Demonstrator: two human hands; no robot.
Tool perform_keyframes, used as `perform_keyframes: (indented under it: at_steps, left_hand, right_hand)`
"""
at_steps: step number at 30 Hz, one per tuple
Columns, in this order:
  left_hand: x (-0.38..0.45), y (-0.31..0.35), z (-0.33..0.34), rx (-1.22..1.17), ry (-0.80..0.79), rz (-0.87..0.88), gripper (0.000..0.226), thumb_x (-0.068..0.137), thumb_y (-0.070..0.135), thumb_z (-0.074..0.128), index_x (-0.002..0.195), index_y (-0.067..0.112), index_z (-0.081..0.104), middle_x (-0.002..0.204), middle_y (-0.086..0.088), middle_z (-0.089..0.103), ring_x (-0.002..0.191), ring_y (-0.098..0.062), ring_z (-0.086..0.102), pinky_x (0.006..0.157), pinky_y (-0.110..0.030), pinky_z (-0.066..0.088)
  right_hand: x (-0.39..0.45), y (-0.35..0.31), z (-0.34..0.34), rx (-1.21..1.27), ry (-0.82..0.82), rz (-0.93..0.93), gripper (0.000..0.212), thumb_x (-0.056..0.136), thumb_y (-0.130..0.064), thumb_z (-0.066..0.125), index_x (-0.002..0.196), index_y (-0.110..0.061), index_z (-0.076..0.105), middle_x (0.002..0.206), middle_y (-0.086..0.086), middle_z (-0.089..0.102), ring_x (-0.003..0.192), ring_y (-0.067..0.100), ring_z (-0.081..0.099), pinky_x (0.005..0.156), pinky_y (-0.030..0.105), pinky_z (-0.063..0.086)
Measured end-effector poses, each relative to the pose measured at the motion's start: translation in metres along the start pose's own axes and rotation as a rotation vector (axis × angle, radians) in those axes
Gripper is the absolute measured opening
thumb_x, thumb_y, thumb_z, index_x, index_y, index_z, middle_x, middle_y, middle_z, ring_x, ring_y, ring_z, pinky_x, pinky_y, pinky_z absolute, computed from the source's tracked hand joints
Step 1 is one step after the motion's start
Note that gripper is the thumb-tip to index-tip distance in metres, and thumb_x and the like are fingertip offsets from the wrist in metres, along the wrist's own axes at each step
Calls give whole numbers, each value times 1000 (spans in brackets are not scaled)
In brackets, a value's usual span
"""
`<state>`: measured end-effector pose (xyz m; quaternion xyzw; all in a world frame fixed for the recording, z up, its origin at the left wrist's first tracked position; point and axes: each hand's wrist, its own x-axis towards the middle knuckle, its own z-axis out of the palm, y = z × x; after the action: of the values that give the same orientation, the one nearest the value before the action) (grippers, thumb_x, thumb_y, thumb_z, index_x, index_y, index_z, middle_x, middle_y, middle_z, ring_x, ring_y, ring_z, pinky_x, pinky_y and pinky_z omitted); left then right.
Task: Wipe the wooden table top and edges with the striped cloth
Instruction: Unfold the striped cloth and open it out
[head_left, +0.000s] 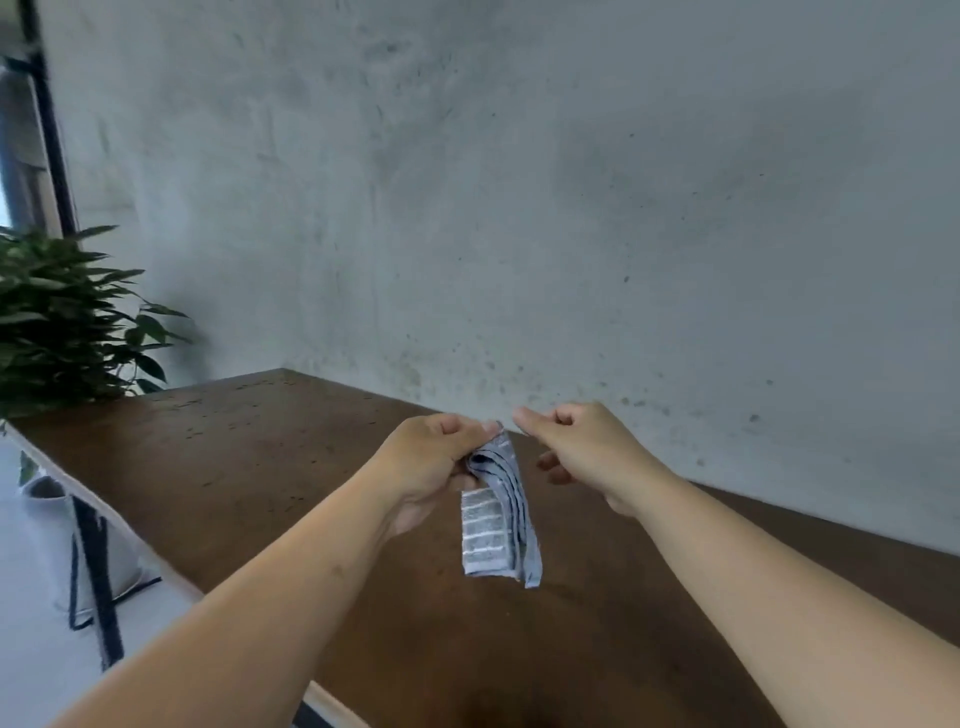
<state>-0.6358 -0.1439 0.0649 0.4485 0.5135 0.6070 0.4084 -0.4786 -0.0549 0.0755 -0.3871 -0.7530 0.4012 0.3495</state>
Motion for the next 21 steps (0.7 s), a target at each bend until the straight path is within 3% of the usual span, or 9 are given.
perform_keyframes:
  at_steps: [2,3,5,7,11,15,18,21]
  left_hand:
    - [21,3,-20,-79,40,-15,23,90,19,64,96,-3,65,85,-15,70,78,-23,67,83,-39,57]
    - [28,5,-27,-111,50,-17,21,91,18,62,95,-2,64,85,-16,70,79,-23,67,82,-38,58]
    - [48,9,-46,-149,68,-21,20,94,16,58,98,-3,63,85,-14,69,79,-21,69,77,-33,59]
    - [64,13,-63,-161,68,-24,21,96,16,55,102,-4,61,88,-14,69,79,-20,69,80,-33,58]
    - [88,16,-92,-169,70,-11,22,97,16,52,103,-4,60,89,-15,69,79,-20,69,79,-33,58]
    - [110,9,-126,-89,146,-12,21,95,20,56,95,0,61,86,-17,63,73,-22,60,77,-36,50]
    - [121,1,-148,62,185,-36,26,92,30,62,90,4,64,80,-16,67,67,-25,62,67,-35,51]
    - [128,2,-170,282,191,24,34,87,44,63,87,10,69,78,-9,73,64,-20,68,60,-28,52]
  right_hand:
    - [15,2,13,12,-159,18,65,78,-63,68,100,-2,72,87,13,73,71,16,64,67,30,54]
    - [21,3,18,30,-249,48,62,77,-64,68,98,-6,74,85,13,72,71,17,63,68,31,53]
    - [41,3,32,101,-392,91,50,83,-56,67,98,-10,77,83,11,70,75,15,62,73,30,52]
    - [61,2,44,191,-435,89,37,88,-41,69,99,-7,77,84,5,72,73,11,63,70,25,52]
    - [93,-2,68,266,-344,40,20,93,-18,65,95,0,73,78,5,71,62,10,57,59,21,46]
    - [130,-13,83,168,-233,-20,23,103,-23,49,90,-9,61,74,5,57,70,17,48,69,22,41]
    - [157,-30,94,7,-172,-101,24,104,-31,43,96,-13,59,87,0,62,80,14,56,80,30,50]
    - [183,-51,113,-103,-90,-182,24,103,-32,43,91,-16,56,87,6,65,78,22,63,77,36,55]
